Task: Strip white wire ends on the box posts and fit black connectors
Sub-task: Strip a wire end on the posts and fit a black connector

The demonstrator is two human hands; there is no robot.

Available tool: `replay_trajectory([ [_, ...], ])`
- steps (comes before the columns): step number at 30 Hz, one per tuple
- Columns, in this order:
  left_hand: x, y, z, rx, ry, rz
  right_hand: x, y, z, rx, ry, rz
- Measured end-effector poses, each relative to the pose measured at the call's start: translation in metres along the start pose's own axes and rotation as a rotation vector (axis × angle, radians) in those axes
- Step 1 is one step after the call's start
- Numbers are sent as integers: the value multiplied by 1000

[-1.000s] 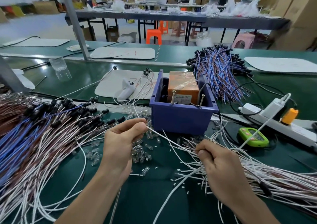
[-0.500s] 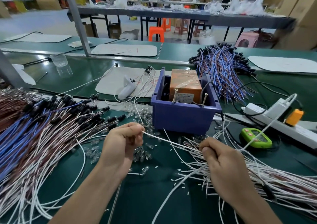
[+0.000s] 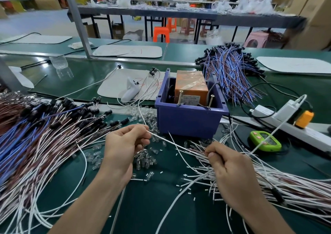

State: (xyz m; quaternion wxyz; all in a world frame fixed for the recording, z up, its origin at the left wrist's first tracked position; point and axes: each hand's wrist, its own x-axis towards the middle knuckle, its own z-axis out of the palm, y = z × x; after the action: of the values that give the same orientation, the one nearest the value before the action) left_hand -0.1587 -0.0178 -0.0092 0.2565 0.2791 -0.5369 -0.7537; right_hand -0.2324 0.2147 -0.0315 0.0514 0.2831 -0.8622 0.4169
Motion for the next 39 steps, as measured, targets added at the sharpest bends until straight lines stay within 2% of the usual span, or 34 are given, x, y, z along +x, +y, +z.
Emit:
replay_trajectory([
  [9,0,1,2,-1,-7,-22,-1,2,0,-6,11,-9],
  [16,5,3,-1,-279,-49,-231,-2,1,2,29,-7,-33],
  [22,5,5,-3,-407,-93,-284,-4,-3,3,68,1,-73],
  [30,2,5,-4,-369,-127,-282,-2,0,1,92,2,-52],
  [36,-1,7,-5,-357,-265,-179,-1,-1,2,97,20,-35],
  [39,-2,7,-5,-296,-235,-149,-1,-3,-1,120,10,-34],
])
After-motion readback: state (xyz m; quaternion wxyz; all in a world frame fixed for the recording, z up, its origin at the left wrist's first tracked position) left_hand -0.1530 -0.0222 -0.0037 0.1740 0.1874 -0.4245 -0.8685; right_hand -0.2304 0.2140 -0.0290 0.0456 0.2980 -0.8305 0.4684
